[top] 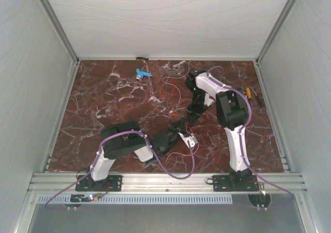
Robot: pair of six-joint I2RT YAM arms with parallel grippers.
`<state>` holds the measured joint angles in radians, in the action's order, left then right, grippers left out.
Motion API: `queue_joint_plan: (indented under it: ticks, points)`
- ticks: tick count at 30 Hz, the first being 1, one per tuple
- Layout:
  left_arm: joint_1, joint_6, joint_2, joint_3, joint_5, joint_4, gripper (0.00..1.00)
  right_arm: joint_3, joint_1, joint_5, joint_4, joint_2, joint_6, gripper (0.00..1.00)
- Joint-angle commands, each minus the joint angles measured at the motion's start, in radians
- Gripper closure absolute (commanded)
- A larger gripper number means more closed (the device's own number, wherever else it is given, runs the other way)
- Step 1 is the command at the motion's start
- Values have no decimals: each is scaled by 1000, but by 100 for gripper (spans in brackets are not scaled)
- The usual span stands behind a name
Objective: Zip-tie the wires
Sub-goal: Tie the cable at the center of the board.
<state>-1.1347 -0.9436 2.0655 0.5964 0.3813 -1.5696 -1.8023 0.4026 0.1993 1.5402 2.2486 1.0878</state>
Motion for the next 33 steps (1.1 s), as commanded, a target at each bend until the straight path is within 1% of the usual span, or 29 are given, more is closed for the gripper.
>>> queue_joint_plan:
  ticks: [1, 24, 33]
  points:
    - [0, -10, 13, 20, -17, -262, 100, -4, -10, -1, 12, 17, -2, 100]
    - [25, -4, 8, 5, -17, -262, 100, 5, -12, -2, 13, 15, -6, 100]
    - [19, -11, 20, 7, -23, -262, 100, -5, -12, 0, 13, 23, -6, 100]
